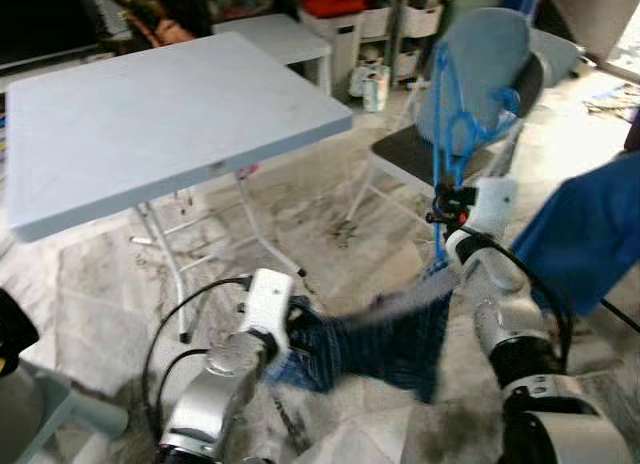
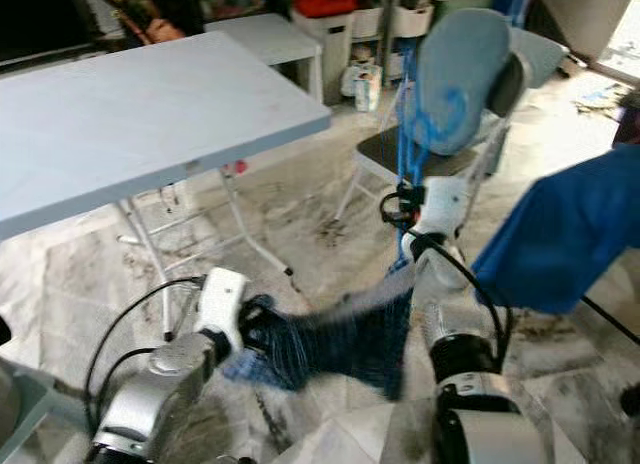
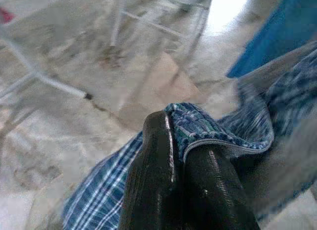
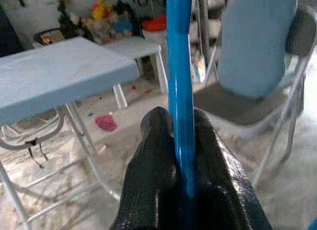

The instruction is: Hang hanger

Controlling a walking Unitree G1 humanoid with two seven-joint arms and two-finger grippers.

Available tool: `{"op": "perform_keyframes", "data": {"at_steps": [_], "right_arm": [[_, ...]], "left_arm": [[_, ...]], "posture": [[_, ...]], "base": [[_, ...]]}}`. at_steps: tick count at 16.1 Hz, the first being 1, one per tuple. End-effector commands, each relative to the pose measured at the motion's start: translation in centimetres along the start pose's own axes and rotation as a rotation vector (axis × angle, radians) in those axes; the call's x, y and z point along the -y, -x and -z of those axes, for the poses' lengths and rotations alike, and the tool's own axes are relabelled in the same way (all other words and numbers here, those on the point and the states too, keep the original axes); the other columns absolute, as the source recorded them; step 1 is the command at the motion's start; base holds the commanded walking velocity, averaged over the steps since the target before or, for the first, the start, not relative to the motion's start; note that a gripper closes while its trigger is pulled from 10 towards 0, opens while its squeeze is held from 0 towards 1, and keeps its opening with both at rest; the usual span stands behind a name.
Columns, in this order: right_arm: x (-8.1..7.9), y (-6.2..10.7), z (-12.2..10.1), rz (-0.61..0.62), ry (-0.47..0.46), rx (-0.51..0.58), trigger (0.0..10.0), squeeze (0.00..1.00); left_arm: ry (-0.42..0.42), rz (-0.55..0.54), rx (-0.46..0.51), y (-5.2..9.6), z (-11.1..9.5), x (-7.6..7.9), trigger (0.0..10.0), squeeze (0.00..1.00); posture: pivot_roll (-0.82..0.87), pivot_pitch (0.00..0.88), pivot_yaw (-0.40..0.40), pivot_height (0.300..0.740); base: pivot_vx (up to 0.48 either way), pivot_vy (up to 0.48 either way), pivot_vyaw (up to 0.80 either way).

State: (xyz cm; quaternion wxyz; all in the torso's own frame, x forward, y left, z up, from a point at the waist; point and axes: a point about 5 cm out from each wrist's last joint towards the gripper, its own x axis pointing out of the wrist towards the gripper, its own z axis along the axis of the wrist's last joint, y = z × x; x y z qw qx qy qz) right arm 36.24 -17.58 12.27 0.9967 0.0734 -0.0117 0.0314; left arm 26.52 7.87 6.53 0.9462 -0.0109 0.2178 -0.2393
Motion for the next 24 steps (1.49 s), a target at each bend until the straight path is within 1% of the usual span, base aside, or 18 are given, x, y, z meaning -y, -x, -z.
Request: {"op": "perform_keyframes", "data": {"at_steps": [1,3,4,6,7,8,9,11,12,13,14,15,16,19,21,22,23,24], "right_arm": [[-1.6,-0.3,-0.1,-0.037,0.006,0.03,10.0,0.0],[-2.3,-0.3,-0.2,-0.06,0.027,0.038,10.0,0.0],[-2.5,-0.3,0.2,-0.069,0.082,0.013,10.0,0.0],[-2.4,0.0,2.2,-0.084,0.255,-0.135,10.0,0.0],[-1.8,0.4,3.6,-0.068,0.372,-0.234,10.0,0.0],[-1.0,0.5,3.7,-0.006,0.347,-0.246,10.0,0.0],[0.2,0.3,3.1,0.134,0.277,-0.205,10.0,0.0],[-0.5,-0.3,2.3,0.162,0.179,-0.148,10.0,0.0],[-2.5,-0.9,1.0,0.114,0.026,-0.046,10.0,0.0],[-3.6,-1.3,0.0,0.073,-0.075,0.019,10.0,0.0],[-6.2,-1.9,-4.4,-0.132,-0.455,0.266,10.0,0.0],[-6.4,-1.8,-5.3,-0.171,-0.534,0.322,10.0,0.0],[-6.7,-1.8,-6.3,-0.253,-0.729,0.376,10.0,0.0],[-7.3,-1.6,-6.3,-0.369,-0.868,0.366,10.0,0.0],[-7.5,-1.3,-6.2,-0.405,-0.848,0.372,10.0,0.0],[-7.9,-1.2,-5.3,-0.442,-0.687,0.291,10.0,0.0],[-7.7,-1.2,-4.1,-0.427,-0.413,0.203,10.0,0.0],[-6.7,-0.9,-2.6,-0.403,-0.119,0.123,10.0,0.0]], "left_arm": [[-0.022,0.019,0.056,-0.2,-1.8,0.3,0.2,0.0],[-0.02,0.026,0.076,-0.2,-2.4,0.5,0.0,0.0],[0.034,0.032,0.122,-0.1,-3.3,0.4,0.0,0.0],[0.113,0.058,0.167,0.2,-4.4,0.5,0.0,0.0],[0.154,0.079,0.177,0.3,-4.8,0.7,0.0,0.0],[0.164,0.109,0.176,0.4,-5.0,1.0,0.0,0.0],[0.129,0.177,0.138,0.6,-4.6,1.8,0.0,0.0],[0.058,0.23,0.091,0.6,-3.8,2.6,0.0,0.0],[0.0,0.276,0.075,0.6,-3.6,3.4,0.0,0.0],[-0.024,0.284,0.077,0.6,-3.7,3.6,0.0,0.0],[-0.029,0.248,0.103,0.4,-4.2,3.3,0.0,0.0],[-0.026,0.238,0.109,0.4,-4.3,3.1,0.0,0.0],[-0.025,0.209,0.112,0.4,-4.3,2.7,0.0,0.0],[-0.031,0.179,0.116,0.4,-4.3,2.3,0.0,0.0],[-0.021,0.168,0.129,0.5,-4.3,2.3,0.0,0.0],[-0.025,0.099,0.157,0.4,-4.5,1.7,0.0,0.0],[-0.03,0.009,0.178,0.4,-4.8,0.6,0.0,0.0],[-0.039,-0.125,0.202,0.7,-5.0,-1.5,0.0,0.0]], "posture": [[-0.07,0.012,0.031,0.74],[-0.07,0.012,0.031,0.74],[-0.07,0.014,0.032,0.74],[-0.07,0.014,0.032,0.74],[-0.07,0.014,0.027,0.74],[-0.07,0.014,0.026,0.74],[-0.1,0.013,0.036,0.74],[-0.1,0.014,0.041,0.74],[-0.1,0.014,0.042,0.74],[-0.1,0.013,0.042,0.74],[-0.1,0.013,0.042,0.74],[-0.1,0.013,0.042,0.74],[-0.1,0.014,0.041,0.74],[-0.08,0.016,0.023,0.74],[-0.08,0.016,0.02,0.74],[-0.08,0.015,0.019,0.74],[-0.08,0.016,0.017,0.74],[-0.08,0.016,0.017,0.74]], "base": [[0.0,0.0,0.0],[0.0,0.0,0.0],[0.0,0.0,0.0],[0.0,0.0,0.0],[0.0,0.0,0.0],[0.0,0.0,0.0],[0.0,0.0,0.0],[0.0,0.0,0.0],[0.0,0.0,0.0],[0.0,0.0,0.0],[0.0,0.0,0.0],[0.0,0.0,0.0],[0.0,0.0,0.0],[0.0,0.0,0.0],[0.0,0.0,0.0],[0.0,0.0,0.0],[0.0,0.0,0.0],[0.0,0.0,0.0]]}}
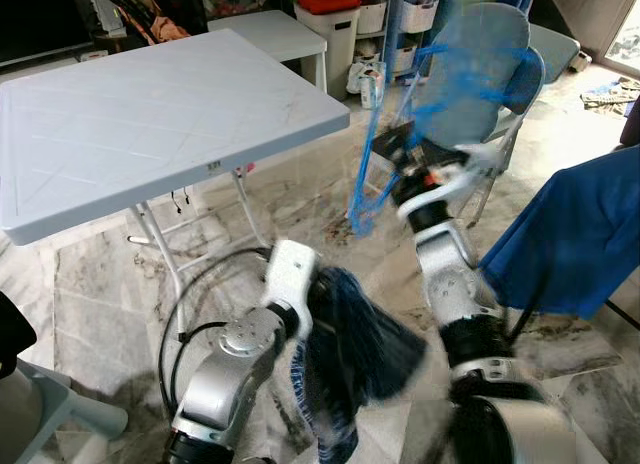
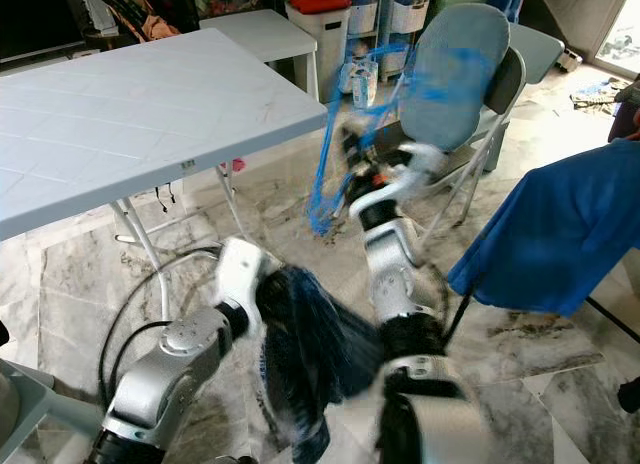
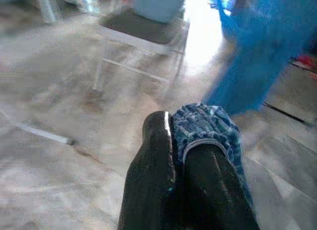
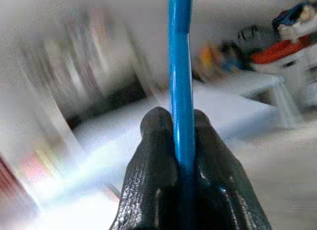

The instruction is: Hang hanger

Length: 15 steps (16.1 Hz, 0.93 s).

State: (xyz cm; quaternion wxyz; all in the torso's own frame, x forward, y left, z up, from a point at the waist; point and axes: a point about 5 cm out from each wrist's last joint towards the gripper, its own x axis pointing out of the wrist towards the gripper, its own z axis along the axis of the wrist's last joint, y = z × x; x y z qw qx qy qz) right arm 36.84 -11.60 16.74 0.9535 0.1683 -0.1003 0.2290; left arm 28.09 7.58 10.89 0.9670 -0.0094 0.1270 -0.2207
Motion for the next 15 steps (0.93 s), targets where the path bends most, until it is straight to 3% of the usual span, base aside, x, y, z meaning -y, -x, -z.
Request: {"op": "perform_keyframes", "data": {"at_steps": [1,3,4,5,6,7,8,10,13,14,15], "right_arm": [[1.5,1.6,1.2,0.046,0.187,-0.099,10.0,0.0],[4.6,3.7,2.2,0.215,0.278,-0.254,10.0,0.0],[5.2,4.4,2.2,0.225,0.316,-0.27,10.0,0.0],[5.6,5.1,2.4,0.219,0.351,-0.303,10.0,0.0],[5.9,6.1,2.8,0.181,0.392,-0.371,10.0,0.0],[5.8,7.1,3.1,0.095,0.412,-0.422,10.0,0.0],[5.9,7.9,3.3,0.05,0.394,-0.436,10.0,0.0],[7.2,10.1,3.9,0.146,0.331,-0.509,10.0,0.0],[6.2,10.2,3.9,0.128,0.356,-0.507,10.0,0.0],[5.5,9.5,3.7,0.129,0.385,-0.458,10.0,0.0],[4.8,9.0,3.7,0.13,0.344,-0.434,10.0,0.0]], "left_arm": [[-0.085,-0.218,0.027,1.0,-0.2,-4.0,0.0,0.0],[-0.118,-0.441,0.01,3.0,0.5,-7.6,0.5,0.0],[-0.148,-0.503,-0.002,3.7,0.7,-8.5,3.0,0.0],[-0.157,-0.535,0.002,4.4,1.0,-8.9,4.0,0.0],[-0.158,-0.568,0.003,5.5,1.4,-9.3,9.0,0.0],[-0.154,-0.588,-0.001,6.4,2.1,-9.2,10.0,0.0],[-0.152,-0.601,-0.004,7.1,2.7,-9.0,10.0,0.0],[-0.121,-0.604,-0.001,8.4,3.7,-8.2,10.0,0.0],[-0.1,-0.609,0.05,8.3,3.0,-8.2,10.0,0.0],[-0.087,-0.612,0.071,8.2,2.5,-8.3,10.0,0.0],[-0.083,-0.619,0.083,8.0,2.2,-8.4,10.0,0.0]], "posture": [[-0.07,0.015,0.016,0.74],[-0.07,0.012,0.021,0.74],[-0.06,0.01,0.023,0.74],[-0.05,0.006,0.026,0.74],[-0.05,0.003,0.029,0.74],[-0.05,0.0,0.029,0.74],[-0.04,0.0,0.03,0.74],[-0.04,0.0,0.027,0.74],[-0.04,0.0,0.031,0.74],[-0.04,0.0,0.033,0.74],[-0.03,0.0,0.037,0.74]], "base": [[0.0,0.0,0.0],[0.0,0.0,0.0],[0.0,0.0,0.0],[0.0,0.0,0.0],[0.0,0.0,0.0],[0.0,0.0,0.0],[0.0,0.0,0.0],[0.0,0.0,0.0],[0.0,0.0,0.0],[0.0,0.0,0.0],[0.0,0.0,0.0]]}}
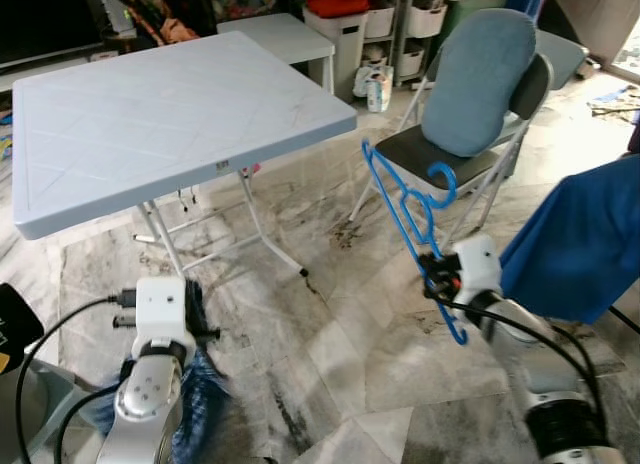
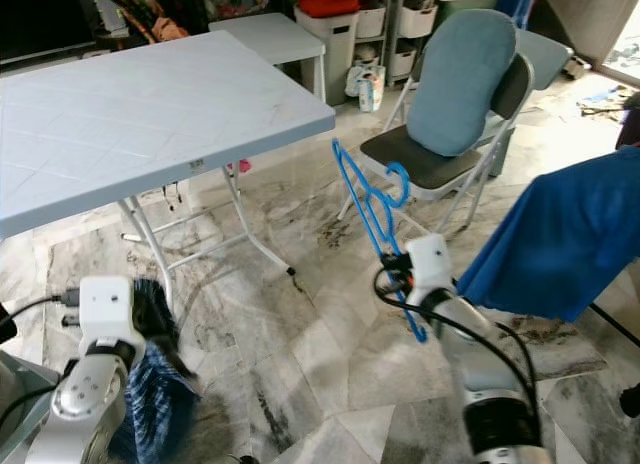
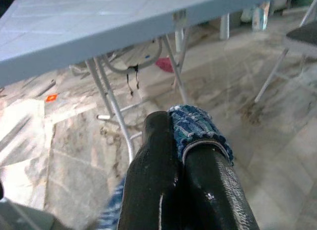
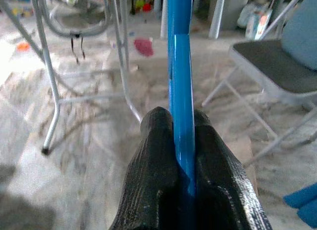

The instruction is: Hang hanger

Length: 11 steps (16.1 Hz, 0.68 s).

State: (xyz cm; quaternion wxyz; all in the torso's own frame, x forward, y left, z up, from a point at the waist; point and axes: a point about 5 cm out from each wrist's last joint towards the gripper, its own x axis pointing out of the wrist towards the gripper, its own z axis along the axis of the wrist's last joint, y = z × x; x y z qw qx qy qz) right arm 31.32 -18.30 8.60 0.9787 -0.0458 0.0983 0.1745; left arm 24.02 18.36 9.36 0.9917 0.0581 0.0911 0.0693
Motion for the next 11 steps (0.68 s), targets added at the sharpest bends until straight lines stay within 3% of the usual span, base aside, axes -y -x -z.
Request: {"op": "perform_keyframes", "data": {"at_steps": [1,3,7,11], "right_arm": [[-0.4,-0.3,-1.2,-0.007,0.005,0.035,10.0,0.0],[-1.2,-0.3,-2.0,-0.024,-0.022,0.078,10.0,0.0],[-0.1,-0.1,-3.9,0.11,-0.187,0.189,10.0,0.0],[-0.4,-0.2,-4.0,0.135,-0.157,0.166,10.0,0.0]], "left_arm": [[0.007,-0.025,0.033,-0.1,-0.7,-0.4,10.0,0.0],[0.014,-0.027,0.042,-0.2,-1.0,-0.4,10.0,0.0],[0.048,-0.058,0.042,-0.3,-0.9,-0.6,10.0,0.0],[0.062,-0.064,0.046,-0.5,-1.1,-0.5,10.0,0.0]], "posture": [[-0.03,0.0,0.037,0.74],[-0.03,0.0,0.035,0.74],[-0.04,0.0,0.031,0.74],[-0.04,0.0,0.031,0.74]], "base": [[0.0,0.0,0.0],[0.0,0.0,0.0],[0.0,0.0,0.0],[0.062,0.0,0.0]]}}
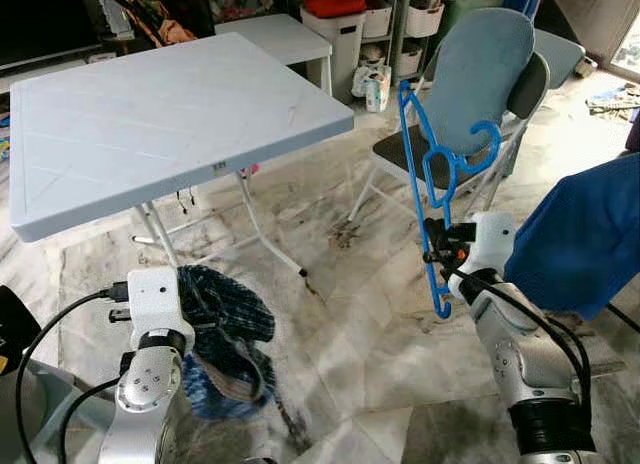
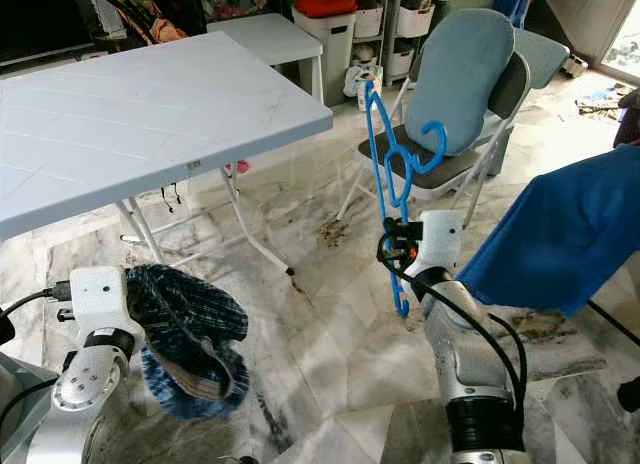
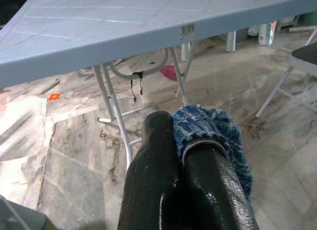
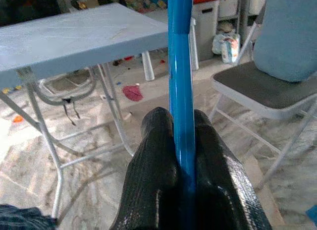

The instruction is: Hang hanger

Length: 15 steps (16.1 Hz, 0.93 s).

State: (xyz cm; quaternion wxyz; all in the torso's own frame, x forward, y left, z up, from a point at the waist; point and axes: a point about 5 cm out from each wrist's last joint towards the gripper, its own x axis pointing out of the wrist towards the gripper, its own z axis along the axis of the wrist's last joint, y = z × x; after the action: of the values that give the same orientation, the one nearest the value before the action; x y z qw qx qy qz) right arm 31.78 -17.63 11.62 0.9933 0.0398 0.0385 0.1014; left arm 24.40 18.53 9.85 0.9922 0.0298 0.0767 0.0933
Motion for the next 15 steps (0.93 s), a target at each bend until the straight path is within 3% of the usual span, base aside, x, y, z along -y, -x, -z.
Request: {"op": "perform_keyframes", "data": {"at_steps": [1,2,5,9,15], "right_arm": [[-0.5,-0.2,-0.4,-0.01,0.025,0.014,10.0,0.0],[-1.0,-0.1,-0.3,-0.044,-0.024,0.006,10.0,0.0],[-2.2,0.0,-0.8,-0.11,0.002,0.024,10.0,0.0],[-2.7,-0.1,-1.1,-0.135,0.022,0.036,10.0,0.0],[-3.2,-0.4,-1.3,-0.163,0.019,0.038,10.0,0.0]], "left_arm": [[0.006,-0.026,0.029,-0.4,-0.6,-0.3,10.0,0.0],[0.011,-0.032,0.034,-0.4,-0.7,-0.4,10.0,0.0],[0.027,-0.021,0.029,-0.6,-0.7,-0.2,10.0,0.0],[0.029,-0.026,0.035,-0.7,-0.9,-0.1,10.0,0.0],[0.03,-0.031,0.042,-0.9,-1.1,-0.1,10.0,0.0]], "posture": [[-0.04,0.0,0.03,0.74],[-0.04,0.0,0.03,0.74],[-0.04,0.002,0.026,0.74],[-0.04,0.006,0.02,0.74],[-0.03,0.0,0.016,0.74]], "base": [[0.266,0.0,0.0],[0.292,0.0,0.0],[0.341,0.0,0.0],[0.371,0.0,0.0],[0.39,0.0,0.74]]}}
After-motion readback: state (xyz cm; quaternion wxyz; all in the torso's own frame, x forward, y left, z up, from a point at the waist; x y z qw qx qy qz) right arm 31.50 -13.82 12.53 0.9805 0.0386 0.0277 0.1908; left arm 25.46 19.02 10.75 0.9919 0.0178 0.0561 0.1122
